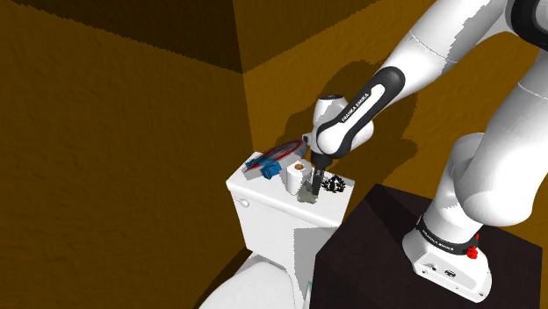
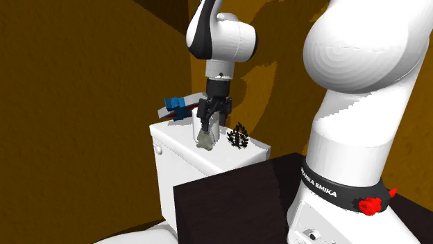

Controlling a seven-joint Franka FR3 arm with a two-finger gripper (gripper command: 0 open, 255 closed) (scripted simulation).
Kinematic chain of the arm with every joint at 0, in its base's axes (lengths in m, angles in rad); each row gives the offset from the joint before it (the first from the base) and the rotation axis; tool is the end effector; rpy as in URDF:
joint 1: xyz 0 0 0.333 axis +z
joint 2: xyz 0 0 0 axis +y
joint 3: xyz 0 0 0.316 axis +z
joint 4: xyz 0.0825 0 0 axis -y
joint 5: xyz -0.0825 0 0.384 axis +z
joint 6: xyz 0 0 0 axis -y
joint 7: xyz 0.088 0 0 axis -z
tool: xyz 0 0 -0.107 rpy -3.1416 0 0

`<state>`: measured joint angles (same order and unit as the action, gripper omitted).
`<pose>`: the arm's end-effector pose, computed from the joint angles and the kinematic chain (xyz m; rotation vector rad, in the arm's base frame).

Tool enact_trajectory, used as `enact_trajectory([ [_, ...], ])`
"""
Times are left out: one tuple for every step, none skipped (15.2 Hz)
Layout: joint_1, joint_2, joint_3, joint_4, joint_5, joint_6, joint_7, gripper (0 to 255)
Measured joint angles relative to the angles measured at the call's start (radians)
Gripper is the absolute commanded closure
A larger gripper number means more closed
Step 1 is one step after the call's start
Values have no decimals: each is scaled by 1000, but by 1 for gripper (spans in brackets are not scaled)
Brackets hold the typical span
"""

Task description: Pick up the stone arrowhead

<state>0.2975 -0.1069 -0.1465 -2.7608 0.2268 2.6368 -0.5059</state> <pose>0.3828 0.0542 0.2461 -2.9381 -0.6850 -0.0035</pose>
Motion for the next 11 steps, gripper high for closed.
enact_trajectory([
  [1,5,0,0,3,5,-2,255],
  [2,7,1,1,5,7,-2,255],
  [3,9,1,1,6,8,-3,255],
  [3,10,1,1,7,9,-3,255],
  [3,10,1,1,7,9,-3,255],
  [3,10,0,1,7,9,-3,255],
  [3,10,0,1,7,9,-3,255],
  [3,10,0,1,7,9,-3,255],
  [2,9,0,1,7,9,-3,255],
  [2,9,0,1,7,9,-3,255],
  [2,10,0,1,7,9,-4,255],
])
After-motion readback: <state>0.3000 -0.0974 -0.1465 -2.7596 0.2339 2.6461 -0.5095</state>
